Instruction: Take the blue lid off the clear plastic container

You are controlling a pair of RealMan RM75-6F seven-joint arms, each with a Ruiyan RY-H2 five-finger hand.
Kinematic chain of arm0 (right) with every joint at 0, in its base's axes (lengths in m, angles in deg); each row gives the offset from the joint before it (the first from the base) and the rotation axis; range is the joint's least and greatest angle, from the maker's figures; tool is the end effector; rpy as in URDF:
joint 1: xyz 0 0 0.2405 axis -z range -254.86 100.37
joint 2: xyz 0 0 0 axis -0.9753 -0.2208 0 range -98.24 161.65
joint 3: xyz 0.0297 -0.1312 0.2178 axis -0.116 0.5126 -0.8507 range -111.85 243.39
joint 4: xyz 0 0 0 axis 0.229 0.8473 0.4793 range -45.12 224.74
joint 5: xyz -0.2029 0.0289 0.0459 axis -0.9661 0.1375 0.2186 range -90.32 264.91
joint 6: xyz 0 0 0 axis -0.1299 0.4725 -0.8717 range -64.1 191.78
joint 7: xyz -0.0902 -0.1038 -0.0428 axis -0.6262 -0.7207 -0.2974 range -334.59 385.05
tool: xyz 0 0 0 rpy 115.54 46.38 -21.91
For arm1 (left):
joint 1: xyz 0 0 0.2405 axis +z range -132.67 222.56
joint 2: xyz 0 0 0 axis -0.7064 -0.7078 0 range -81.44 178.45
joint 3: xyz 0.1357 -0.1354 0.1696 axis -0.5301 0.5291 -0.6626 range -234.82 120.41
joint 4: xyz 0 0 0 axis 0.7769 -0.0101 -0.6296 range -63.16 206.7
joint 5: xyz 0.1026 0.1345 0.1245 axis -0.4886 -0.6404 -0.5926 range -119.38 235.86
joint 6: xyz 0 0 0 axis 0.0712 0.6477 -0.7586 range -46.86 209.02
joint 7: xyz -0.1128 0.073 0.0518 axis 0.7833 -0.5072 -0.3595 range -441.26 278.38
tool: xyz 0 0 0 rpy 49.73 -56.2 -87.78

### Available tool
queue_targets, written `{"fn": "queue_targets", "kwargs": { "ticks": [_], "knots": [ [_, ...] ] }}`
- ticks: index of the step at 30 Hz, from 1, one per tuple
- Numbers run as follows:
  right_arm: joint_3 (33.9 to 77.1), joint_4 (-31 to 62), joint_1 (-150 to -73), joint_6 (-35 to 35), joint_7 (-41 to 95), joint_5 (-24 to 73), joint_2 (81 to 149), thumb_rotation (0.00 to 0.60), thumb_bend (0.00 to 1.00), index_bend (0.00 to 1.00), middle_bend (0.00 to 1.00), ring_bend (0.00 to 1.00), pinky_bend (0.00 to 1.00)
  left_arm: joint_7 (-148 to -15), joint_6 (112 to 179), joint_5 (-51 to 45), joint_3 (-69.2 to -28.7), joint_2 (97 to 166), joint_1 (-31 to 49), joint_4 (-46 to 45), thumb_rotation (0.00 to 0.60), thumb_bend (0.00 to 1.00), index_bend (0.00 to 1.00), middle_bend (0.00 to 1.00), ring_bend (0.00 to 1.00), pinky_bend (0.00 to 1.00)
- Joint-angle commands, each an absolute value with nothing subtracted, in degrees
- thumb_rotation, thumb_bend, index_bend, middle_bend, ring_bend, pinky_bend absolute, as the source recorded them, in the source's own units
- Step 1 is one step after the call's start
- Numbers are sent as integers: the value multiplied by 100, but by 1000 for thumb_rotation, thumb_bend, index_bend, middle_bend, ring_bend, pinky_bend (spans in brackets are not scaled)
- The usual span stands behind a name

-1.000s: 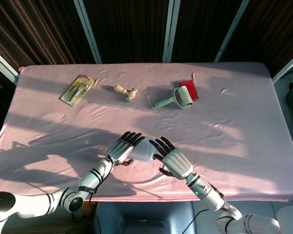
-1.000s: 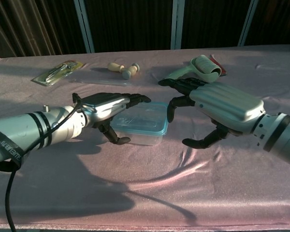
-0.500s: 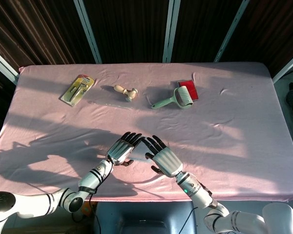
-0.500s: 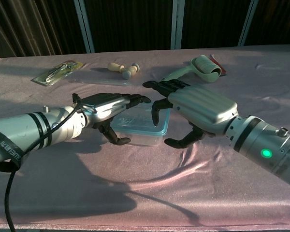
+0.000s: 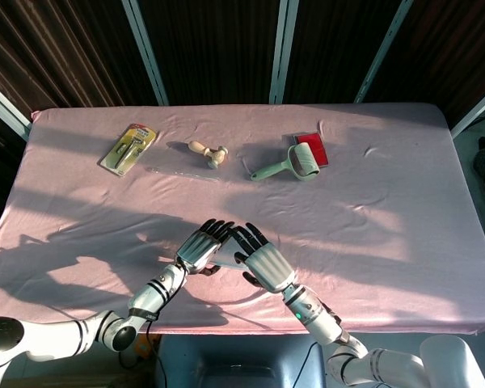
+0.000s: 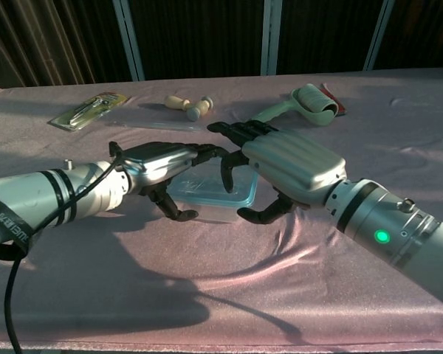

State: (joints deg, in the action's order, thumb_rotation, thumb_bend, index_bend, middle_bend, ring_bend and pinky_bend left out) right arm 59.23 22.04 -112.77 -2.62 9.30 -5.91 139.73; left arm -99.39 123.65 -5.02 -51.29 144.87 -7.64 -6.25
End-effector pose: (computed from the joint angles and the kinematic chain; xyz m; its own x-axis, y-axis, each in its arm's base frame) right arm -0.1196 -0.2814 -0.0903 0.4490 -0.0302 0.8930 -0.7080 -0.6218 0.3349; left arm -0.1073 0.3336 -0.0877 0.5605 0.4102 0.7194 0.7723 -0.5725 -0.2753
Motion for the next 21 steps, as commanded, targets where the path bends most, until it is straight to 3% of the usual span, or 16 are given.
{"fn": "queue_targets", "kwargs": {
  "ticks": [1, 21],
  "knots": [
    [5916, 2231, -11295, -235, 898, -537, 13995, 600, 408, 616, 45, 0, 0, -9936, 12354, -505, -5139, 14485, -767, -619, 600, 296, 0, 744, 530, 228],
    [5864, 2143, -11358, -274, 926, -312, 13879, 600, 407, 617, 45, 0, 0, -9969, 12326, -540, -5201, 14566, -789, -502, 600, 294, 0, 753, 539, 228]
  ]
}}
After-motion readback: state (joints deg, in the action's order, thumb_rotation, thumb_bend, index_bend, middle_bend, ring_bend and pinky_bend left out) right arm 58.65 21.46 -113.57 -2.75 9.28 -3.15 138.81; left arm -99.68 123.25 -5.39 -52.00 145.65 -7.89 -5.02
